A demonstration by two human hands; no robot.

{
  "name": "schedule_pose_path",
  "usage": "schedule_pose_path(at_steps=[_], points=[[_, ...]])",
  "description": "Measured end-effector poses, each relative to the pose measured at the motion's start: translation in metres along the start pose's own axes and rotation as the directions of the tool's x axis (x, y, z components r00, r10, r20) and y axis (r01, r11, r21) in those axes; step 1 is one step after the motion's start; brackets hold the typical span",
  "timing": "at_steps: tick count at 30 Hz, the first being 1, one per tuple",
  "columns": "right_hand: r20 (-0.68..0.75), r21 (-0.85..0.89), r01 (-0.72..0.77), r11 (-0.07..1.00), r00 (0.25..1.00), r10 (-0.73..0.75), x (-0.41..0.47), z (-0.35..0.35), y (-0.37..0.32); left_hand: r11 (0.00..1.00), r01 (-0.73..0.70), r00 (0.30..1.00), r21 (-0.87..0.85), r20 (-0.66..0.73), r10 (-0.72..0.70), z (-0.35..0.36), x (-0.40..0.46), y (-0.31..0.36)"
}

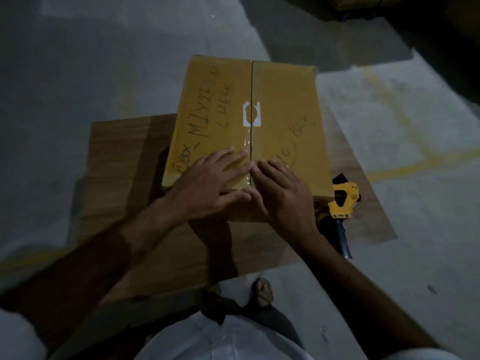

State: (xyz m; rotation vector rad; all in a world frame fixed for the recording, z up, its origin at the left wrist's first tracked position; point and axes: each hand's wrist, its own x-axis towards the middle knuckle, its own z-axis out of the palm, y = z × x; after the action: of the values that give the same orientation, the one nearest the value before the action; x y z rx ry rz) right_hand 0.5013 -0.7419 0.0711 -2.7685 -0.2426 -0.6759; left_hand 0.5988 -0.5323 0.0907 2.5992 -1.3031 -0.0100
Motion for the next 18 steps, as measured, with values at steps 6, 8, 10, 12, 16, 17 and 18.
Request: schedule_pose_path(at_steps=[6, 8, 10, 12, 16, 17, 18], points=[[-0.208, -0.154, 0.038, 0.987, 0.976, -0.070, -0.026, 0.020, 0.007, 0.989, 0.053, 0.985, 0.135, -0.168, -0.030, 0.023, -0.010, 0.019], [-0.203, -0.217, -0.011, 0.976, 0.979, -0.034, -0.031, 0.025, 0.003, 0.976, 0.092, 0.989, 0.196, -0.133, -0.066, 0.024, -0.013, 0.027], [-0.188, -0.256, -0.047, 0.966, 0.982, -0.002, -0.033, 0.027, 0.000, 0.970, 0.097, 0.991, 0.224, -0.115, -0.072, 0.023, -0.015, 0.029], [-0.159, -0.211, -0.030, 0.977, 0.987, -0.004, -0.033, 0.022, 0.003, 0.982, 0.063, 0.992, 0.176, -0.120, -0.042, 0.016, -0.015, 0.025], [-0.167, -0.075, 0.009, 0.997, 0.986, -0.021, -0.021, 0.012, 0.023, 1.000, 0.010, 0.979, -0.013, -0.204, -0.013, 0.007, -0.009, 0.012], [-0.198, -0.079, 0.004, 0.997, 0.980, -0.020, -0.021, 0.012, 0.025, 1.000, 0.005, 0.976, 0.000, -0.217, -0.005, 0.009, -0.009, 0.012], [-0.225, -0.102, -0.004, 0.995, 0.974, -0.019, -0.024, 0.015, 0.024, 0.999, 0.007, 0.975, 0.032, -0.220, 0.000, 0.012, -0.010, 0.012]])
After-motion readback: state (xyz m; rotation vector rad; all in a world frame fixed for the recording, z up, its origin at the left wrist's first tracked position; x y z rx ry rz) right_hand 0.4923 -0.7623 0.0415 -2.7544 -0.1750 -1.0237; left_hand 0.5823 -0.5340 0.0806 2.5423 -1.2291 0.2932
